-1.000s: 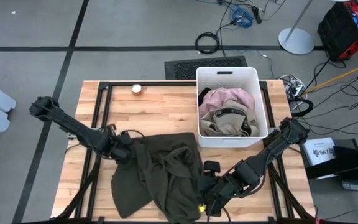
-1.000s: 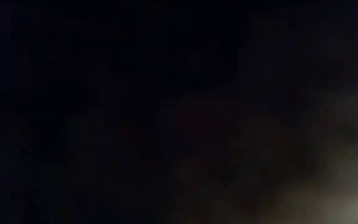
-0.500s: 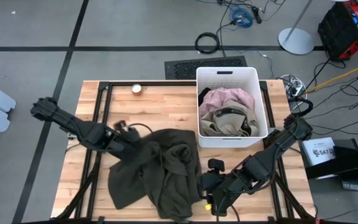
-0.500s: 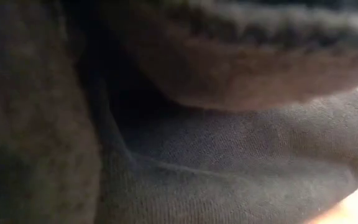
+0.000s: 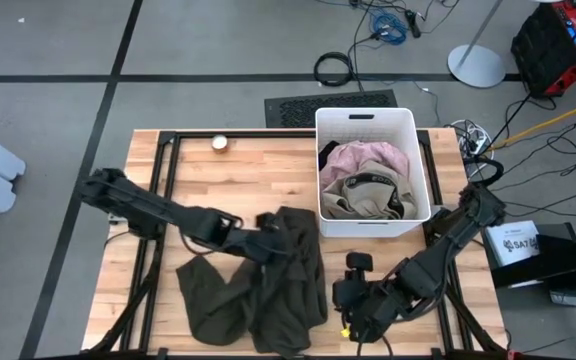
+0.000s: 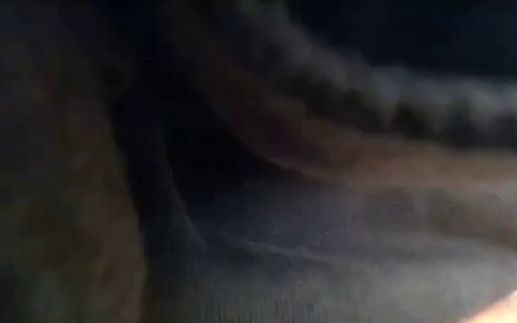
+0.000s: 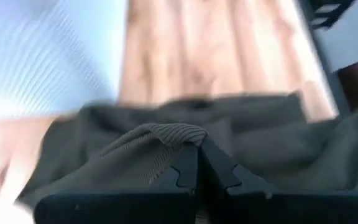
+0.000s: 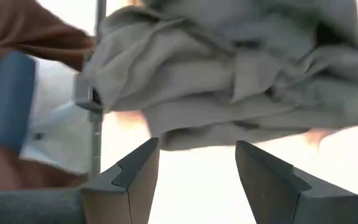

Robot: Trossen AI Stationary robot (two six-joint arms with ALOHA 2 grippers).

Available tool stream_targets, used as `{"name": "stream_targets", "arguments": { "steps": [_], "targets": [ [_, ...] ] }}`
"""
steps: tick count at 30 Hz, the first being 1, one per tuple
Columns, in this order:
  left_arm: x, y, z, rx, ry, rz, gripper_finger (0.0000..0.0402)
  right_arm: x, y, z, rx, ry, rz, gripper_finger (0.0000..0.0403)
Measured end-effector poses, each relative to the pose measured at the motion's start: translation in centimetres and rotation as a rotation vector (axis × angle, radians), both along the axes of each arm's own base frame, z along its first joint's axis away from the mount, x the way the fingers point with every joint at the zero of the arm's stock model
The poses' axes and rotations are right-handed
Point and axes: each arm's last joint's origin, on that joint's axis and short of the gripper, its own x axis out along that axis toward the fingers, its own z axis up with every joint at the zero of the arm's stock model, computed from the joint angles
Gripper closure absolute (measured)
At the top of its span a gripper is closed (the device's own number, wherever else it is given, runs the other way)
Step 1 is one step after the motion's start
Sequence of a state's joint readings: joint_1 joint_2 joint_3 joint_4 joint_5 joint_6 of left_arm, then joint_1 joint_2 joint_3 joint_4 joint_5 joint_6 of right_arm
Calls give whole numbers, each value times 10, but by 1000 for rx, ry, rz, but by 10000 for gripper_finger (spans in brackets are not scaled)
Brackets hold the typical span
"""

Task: Sort clothes
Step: Put the black jacket into the laundry bin

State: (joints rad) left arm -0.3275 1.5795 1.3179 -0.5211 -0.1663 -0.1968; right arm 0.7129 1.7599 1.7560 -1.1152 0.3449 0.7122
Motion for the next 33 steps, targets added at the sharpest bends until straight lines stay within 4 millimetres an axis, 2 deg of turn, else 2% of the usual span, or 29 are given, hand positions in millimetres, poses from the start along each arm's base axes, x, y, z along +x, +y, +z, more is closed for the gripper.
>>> {"name": "stream_targets", "arguments": {
  "steps": [3, 9, 12, 15, 20, 25, 29, 33],
  "targets": [
    [23, -10, -2, -12, -39, -70, 398, -2, 7, -12, -76, -53, 33, 204],
    [58, -25, -24, -44, 1, -190, 398, -5, 26, -46, -198, -208, 107, 204],
    [73, -25, -33, -39, 13, -219, 398, -6, 33, -68, -289, -278, 197, 204],
    [86, -21, -36, -52, 16, -229, 398, -5, 31, -83, -399, -304, 278, 204],
    [96, -13, -25, -55, -18, -258, 399, 6, 22, -101, -563, -260, 412, 204],
    [98, -9, -15, -92, -40, -308, 399, 18, 15, -112, -731, -226, 454, 204],
    [97, -5, -16, -91, -12, -298, 399, 20, 17, -111, -853, -257, 450, 204],
    [98, -2, -16, -93, -10, -294, 399, 23, 22, -107, -887, -302, 484, 204]
  ]
}}
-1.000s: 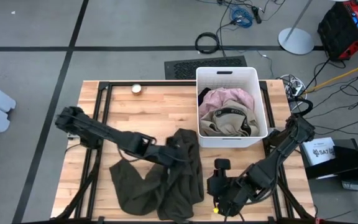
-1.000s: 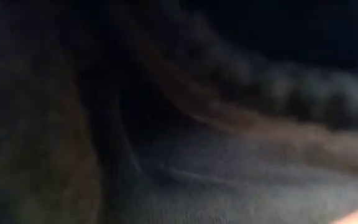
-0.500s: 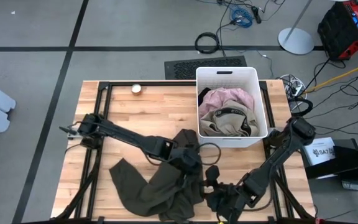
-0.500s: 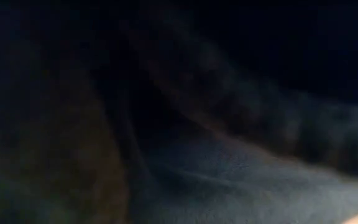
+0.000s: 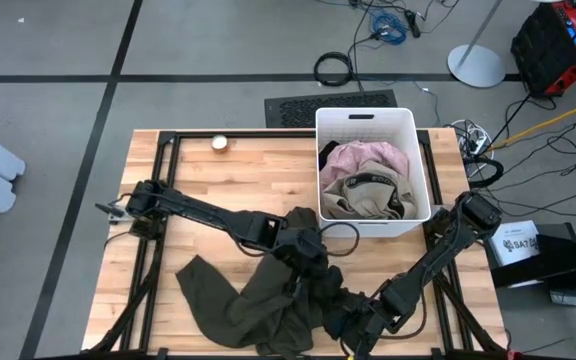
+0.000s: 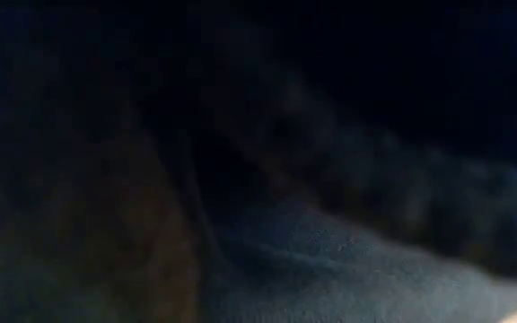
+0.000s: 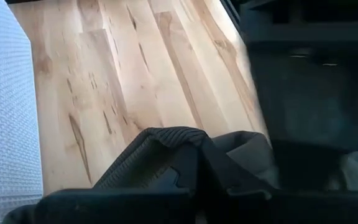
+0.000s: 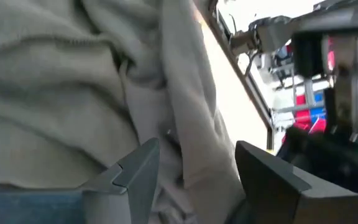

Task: Sort clothes
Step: Put the black jacket into the laundry bin

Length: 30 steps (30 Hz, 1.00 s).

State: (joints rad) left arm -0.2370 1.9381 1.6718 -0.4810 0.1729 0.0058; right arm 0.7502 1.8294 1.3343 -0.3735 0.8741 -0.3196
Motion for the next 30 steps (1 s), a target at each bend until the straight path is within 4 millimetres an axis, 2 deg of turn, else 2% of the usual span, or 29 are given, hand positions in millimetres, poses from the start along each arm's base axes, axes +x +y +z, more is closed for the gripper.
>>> {"name": "stream_targets", "arguments": {
  "steps": [11, 14, 20, 22, 25, 30],
  "targets": [
    [0, -1, 0, -33, 6, -35, 399, 8, -9, 0, -1, 7, -19, 214],
    [-1, -1, 0, -47, 13, -52, 399, 8, -9, 0, 28, -2, -37, 250],
    [-1, -1, 0, -53, 13, -91, 399, 5, -11, -3, 74, 19, -76, 376],
    [-1, -1, 0, -52, 13, -94, 398, 4, -12, -3, 94, 26, -85, 392],
    [-1, -1, -1, -11, 8, -68, 371, 3, -12, -4, 128, 19, -111, 393],
    [-4, 3, -1, 74, 21, -51, 285, -1, -11, -7, 164, 52, -117, 399]
  ]
}}
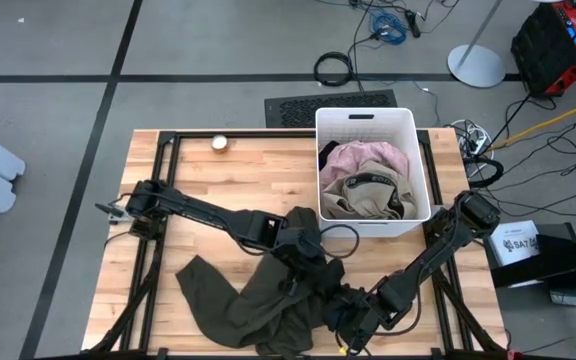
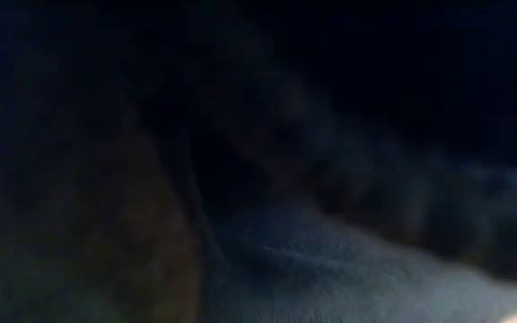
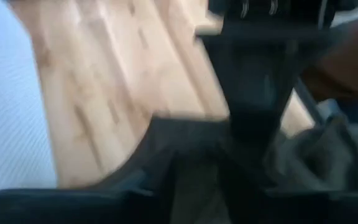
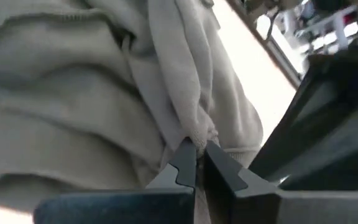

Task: Sort clothes
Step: Put the black jacket into the laundry bin

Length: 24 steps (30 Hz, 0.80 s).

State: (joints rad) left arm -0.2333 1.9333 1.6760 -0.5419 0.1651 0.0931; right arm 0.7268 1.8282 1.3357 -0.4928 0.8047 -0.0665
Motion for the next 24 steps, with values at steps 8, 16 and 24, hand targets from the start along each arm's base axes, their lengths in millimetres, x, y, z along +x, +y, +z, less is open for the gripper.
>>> {"name": "stream_targets", "arguments": {
  "steps": [8, 16, 24],
  "targets": [
    [-21, 20, 33, 100, 249, 74, 205, -7, -2, -8, 154, 167, 10, 401],
    [-52, 25, 37, 100, 388, 107, 202, -3, -4, -15, 322, 297, 42, 402],
    [-55, -12, -26, -33, 228, -29, 202, 5, 1, -39, 334, 376, 76, 401]
  ]
}}
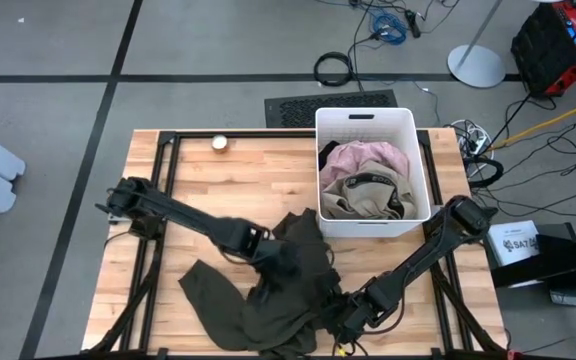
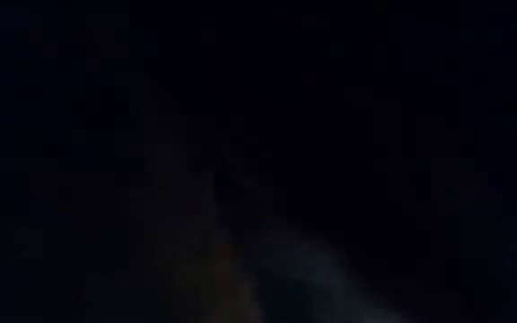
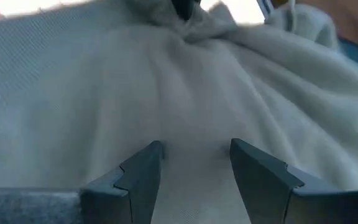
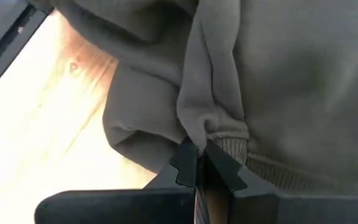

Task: Sort clothes
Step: Put the black jacket into the laundry bin

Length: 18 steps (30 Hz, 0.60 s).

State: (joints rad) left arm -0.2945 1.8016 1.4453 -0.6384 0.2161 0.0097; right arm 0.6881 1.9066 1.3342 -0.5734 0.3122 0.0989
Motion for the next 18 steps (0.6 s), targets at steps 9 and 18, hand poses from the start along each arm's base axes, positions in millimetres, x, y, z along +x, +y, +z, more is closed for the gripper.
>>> {"name": "stream_targets", "arguments": {
  "steps": [9, 18],
  "targets": [
    [-5, -1, -33, -1, -6, -2, 201, 12, -6, -11, 14, 6, -49, 349],
    [-4, 2, -33, 7, -9, -8, 201, 22, -7, 11, 76, 48, -47, 229]
  ]
}}
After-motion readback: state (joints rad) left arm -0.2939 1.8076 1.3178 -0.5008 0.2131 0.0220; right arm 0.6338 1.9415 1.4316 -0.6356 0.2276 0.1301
